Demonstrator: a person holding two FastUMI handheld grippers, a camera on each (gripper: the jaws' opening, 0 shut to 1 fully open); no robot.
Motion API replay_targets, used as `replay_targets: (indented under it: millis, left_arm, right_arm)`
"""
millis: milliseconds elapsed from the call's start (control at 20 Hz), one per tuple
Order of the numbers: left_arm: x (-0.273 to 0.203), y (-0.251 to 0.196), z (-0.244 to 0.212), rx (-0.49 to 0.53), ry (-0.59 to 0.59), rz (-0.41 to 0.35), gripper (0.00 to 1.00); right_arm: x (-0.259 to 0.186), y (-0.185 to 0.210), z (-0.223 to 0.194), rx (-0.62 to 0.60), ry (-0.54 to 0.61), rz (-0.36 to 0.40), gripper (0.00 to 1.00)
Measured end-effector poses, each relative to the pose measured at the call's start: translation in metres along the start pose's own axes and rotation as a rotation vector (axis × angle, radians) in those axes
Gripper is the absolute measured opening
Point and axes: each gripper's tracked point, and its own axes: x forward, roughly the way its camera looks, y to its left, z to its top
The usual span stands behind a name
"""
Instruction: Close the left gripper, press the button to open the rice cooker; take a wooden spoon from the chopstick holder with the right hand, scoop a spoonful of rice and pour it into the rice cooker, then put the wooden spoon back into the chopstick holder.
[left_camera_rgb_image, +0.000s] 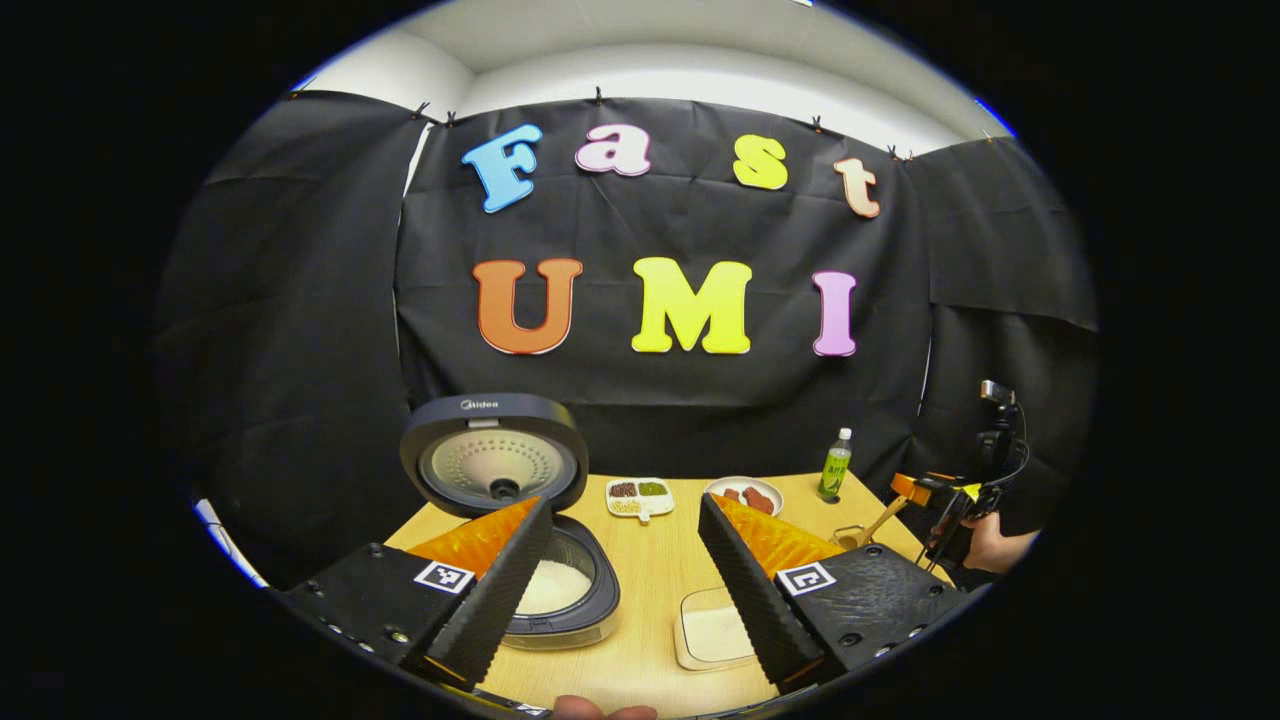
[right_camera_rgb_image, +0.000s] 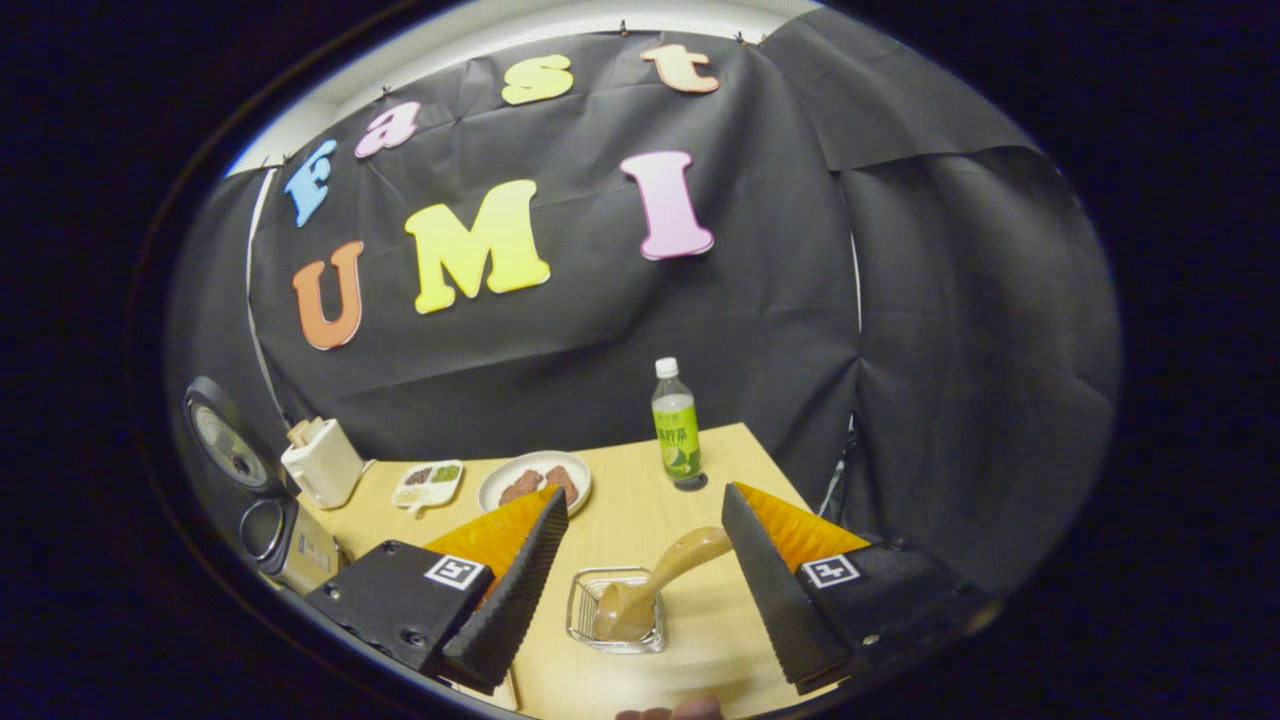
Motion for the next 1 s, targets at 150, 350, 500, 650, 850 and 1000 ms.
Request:
replay_targets:
  millis: [150, 350, 500, 650, 850, 1000]
  left_arm:
    - [0.001, 0.017, 0.023, 0.026, -0.016, 0.049, 0.95]
    - [0.011, 0.039, 0.048, 0.028, -0.037, 0.097, 0.94]
    - [0.027, 0.071, 0.066, 0.017, -0.027, 0.167, 0.95]
    - [0.053, 0.095, 0.093, 0.002, -0.037, 0.233, 0.95]
    - [0.094, 0.121, 0.097, -0.064, 0.038, 0.273, 0.95]
    - [0.124, 0.135, 0.089, -0.082, 0.102, 0.282, 0.95]
  right_arm:
    - [-0.028, 0.013, 0.04, 0.002, -0.082, 0.001, 0.99]
    - [-0.067, 0.044, 0.076, -0.027, -0.16, 0.022, 0.98]
    - [-0.093, 0.062, 0.091, -0.026, -0.191, 0.029, 1.0]
    - [-0.117, 0.078, 0.101, -0.022, -0.204, 0.042, 1.0]
    - [-0.136, 0.077, 0.101, -0.038, -0.219, 0.031, 1.0]
    - [-0.14, 0.076, 0.094, -0.026, -0.209, 0.031, 1.0]
